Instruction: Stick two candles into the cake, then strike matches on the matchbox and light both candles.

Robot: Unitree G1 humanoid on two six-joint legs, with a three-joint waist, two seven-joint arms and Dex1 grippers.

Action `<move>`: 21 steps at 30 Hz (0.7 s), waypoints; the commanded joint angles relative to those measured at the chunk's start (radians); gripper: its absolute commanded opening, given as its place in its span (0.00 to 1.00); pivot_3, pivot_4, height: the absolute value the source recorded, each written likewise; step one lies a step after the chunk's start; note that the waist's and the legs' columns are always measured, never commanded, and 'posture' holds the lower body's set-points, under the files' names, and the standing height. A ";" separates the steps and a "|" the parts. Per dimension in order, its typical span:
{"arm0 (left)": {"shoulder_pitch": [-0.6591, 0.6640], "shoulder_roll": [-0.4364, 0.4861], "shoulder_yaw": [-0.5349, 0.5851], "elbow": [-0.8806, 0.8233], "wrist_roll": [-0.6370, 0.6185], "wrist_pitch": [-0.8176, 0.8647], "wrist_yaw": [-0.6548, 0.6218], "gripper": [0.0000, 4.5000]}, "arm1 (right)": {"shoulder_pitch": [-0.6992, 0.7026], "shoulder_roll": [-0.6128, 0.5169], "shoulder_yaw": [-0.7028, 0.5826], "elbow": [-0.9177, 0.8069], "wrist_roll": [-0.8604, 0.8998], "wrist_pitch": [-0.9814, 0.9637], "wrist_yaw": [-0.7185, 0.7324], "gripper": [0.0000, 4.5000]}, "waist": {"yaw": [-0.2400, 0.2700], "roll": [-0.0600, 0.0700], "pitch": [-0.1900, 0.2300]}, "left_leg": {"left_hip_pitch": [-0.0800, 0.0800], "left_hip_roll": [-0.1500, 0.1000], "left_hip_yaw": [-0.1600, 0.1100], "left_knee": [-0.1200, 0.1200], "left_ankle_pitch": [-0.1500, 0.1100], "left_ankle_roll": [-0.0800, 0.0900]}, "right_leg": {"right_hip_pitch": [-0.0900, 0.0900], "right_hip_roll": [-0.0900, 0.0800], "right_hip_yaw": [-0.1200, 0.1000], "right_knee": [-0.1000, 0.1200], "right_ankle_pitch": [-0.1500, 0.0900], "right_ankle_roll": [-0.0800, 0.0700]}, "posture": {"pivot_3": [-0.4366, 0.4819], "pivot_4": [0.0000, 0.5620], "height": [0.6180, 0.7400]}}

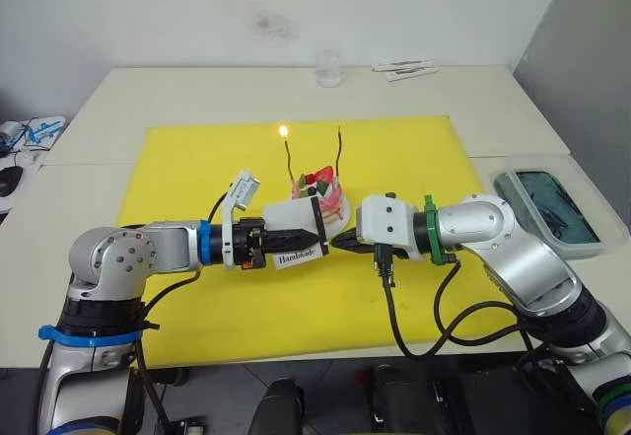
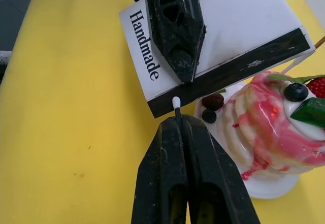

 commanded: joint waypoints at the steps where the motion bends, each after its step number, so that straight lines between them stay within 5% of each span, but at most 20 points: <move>1: -0.009 0.004 0.010 -0.039 -0.019 0.000 -0.014 0.00 | -0.033 0.007 -0.009 0.003 -0.016 -0.008 -0.007 0.01 | 0.000 0.000 0.000 | 0.000 0.000 0.000 0.000 0.000 0.000 | 0.000 0.000 0.000 0.000 0.000 0.000 | 0.48 0.27 1.00; 21: 0.001 0.013 0.006 -0.030 0.005 -0.013 -0.028 0.00 | -0.058 -0.037 -0.069 -0.061 0.054 0.057 0.029 0.01 | 0.000 0.000 0.000 | 0.000 0.000 0.000 0.000 0.000 0.000 | 0.000 0.000 0.000 0.000 0.000 0.000 | 0.48 0.27 1.00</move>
